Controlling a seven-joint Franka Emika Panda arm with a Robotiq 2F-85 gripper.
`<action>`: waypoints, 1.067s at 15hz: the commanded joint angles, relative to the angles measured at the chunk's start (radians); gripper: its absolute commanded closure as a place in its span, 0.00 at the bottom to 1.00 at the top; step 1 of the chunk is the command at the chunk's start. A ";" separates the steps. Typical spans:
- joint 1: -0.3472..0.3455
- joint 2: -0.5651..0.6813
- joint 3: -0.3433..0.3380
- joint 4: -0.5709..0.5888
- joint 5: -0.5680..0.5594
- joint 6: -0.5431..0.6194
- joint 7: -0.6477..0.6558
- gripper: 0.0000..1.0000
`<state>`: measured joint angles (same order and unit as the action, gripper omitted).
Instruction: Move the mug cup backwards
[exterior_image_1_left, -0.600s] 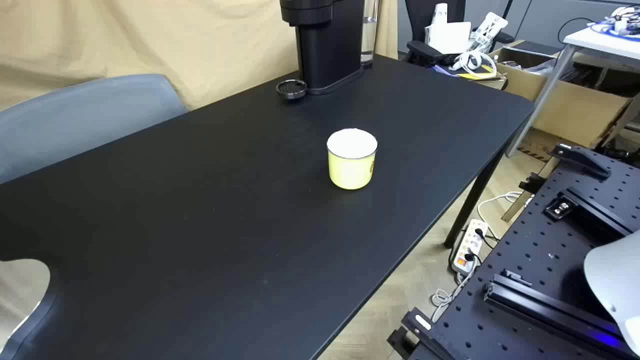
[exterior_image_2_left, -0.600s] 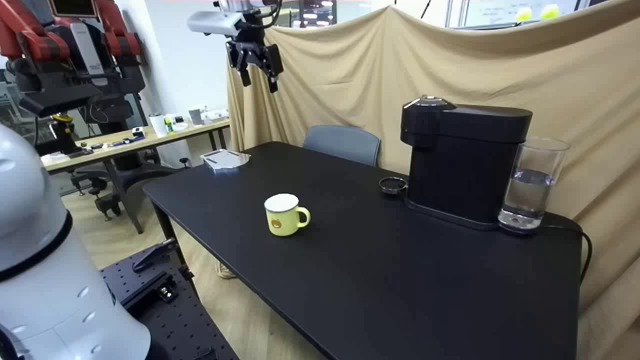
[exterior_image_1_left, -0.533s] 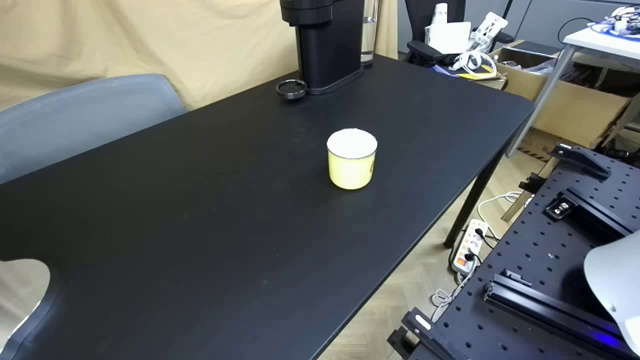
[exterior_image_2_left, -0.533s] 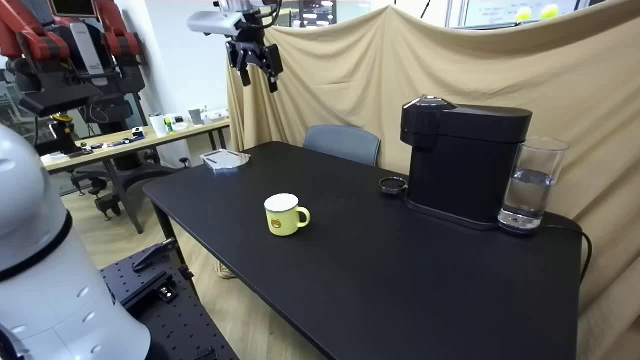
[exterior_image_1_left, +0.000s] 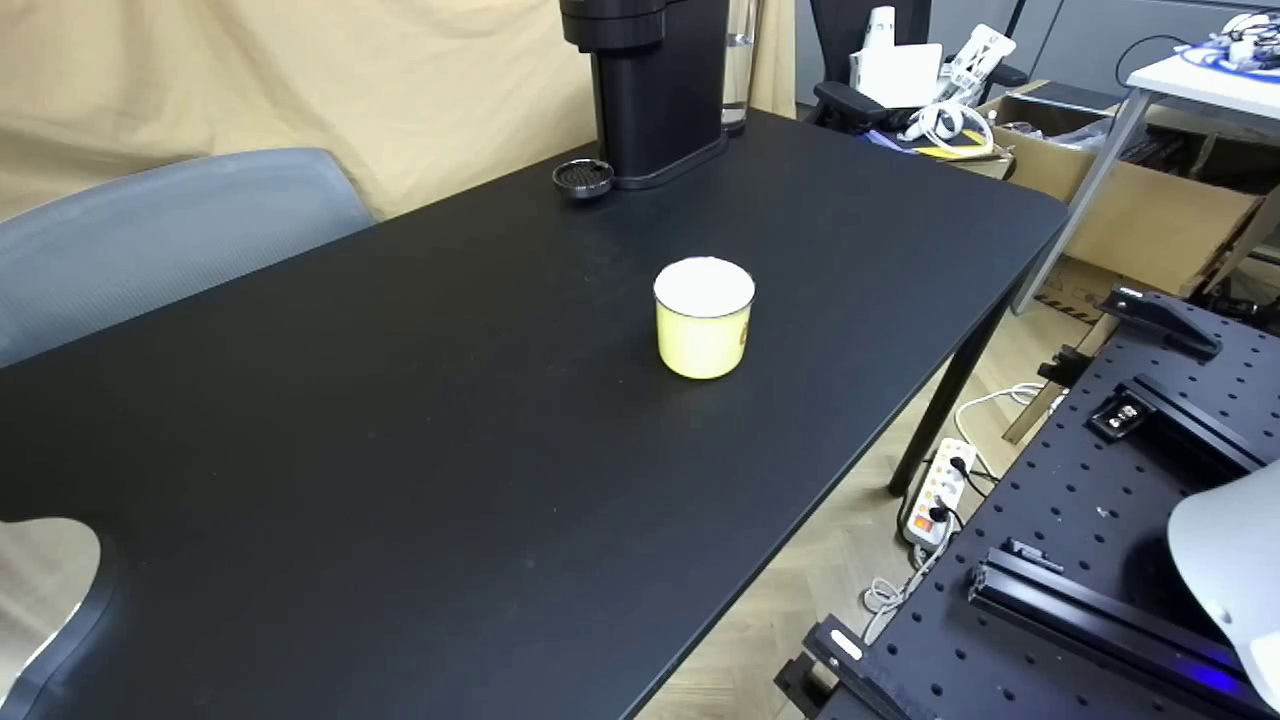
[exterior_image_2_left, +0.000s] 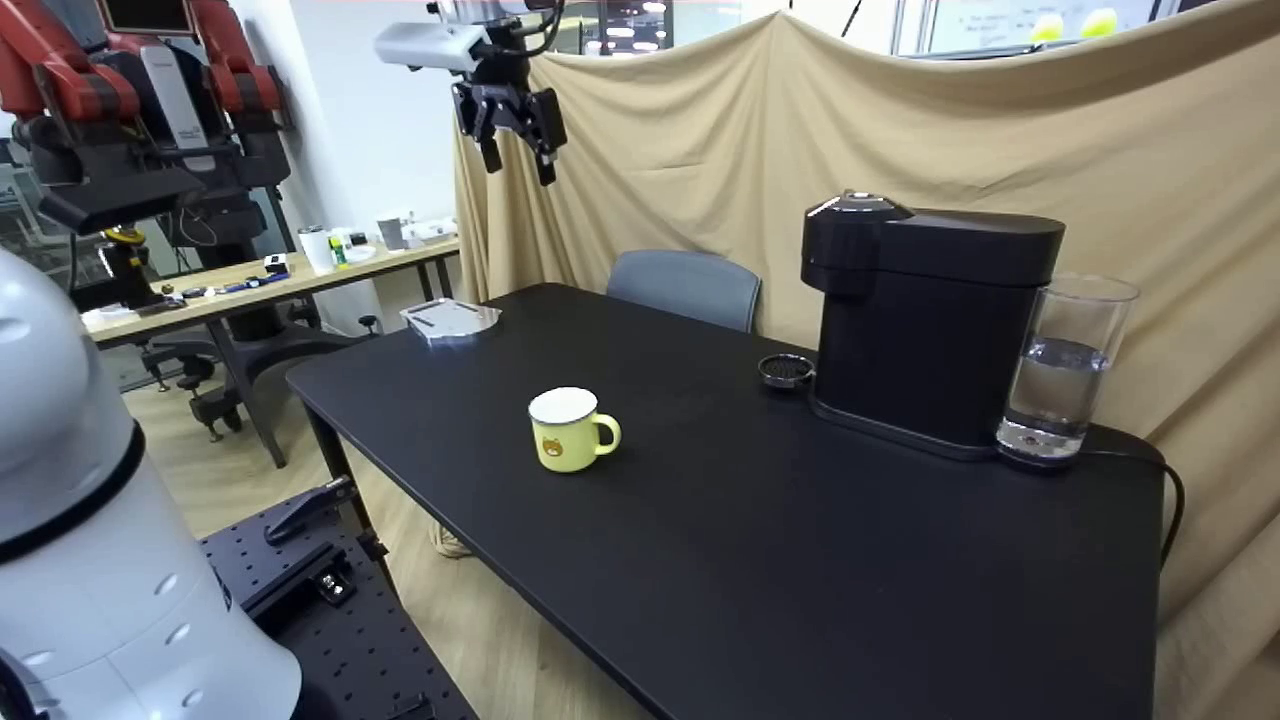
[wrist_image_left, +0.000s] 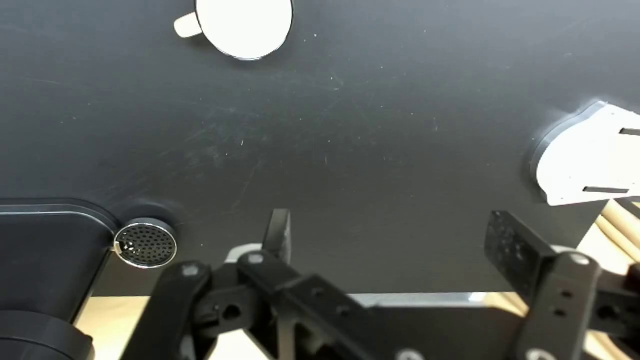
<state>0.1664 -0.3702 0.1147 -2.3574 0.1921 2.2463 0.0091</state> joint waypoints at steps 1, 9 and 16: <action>-0.001 0.000 0.001 0.002 0.000 -0.003 0.000 0.00; -0.009 0.093 0.016 -0.021 -0.019 0.104 0.015 0.00; -0.022 0.252 0.049 -0.084 -0.153 0.406 0.077 0.00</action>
<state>0.1622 -0.1679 0.1395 -2.4245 0.1170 2.5492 0.0186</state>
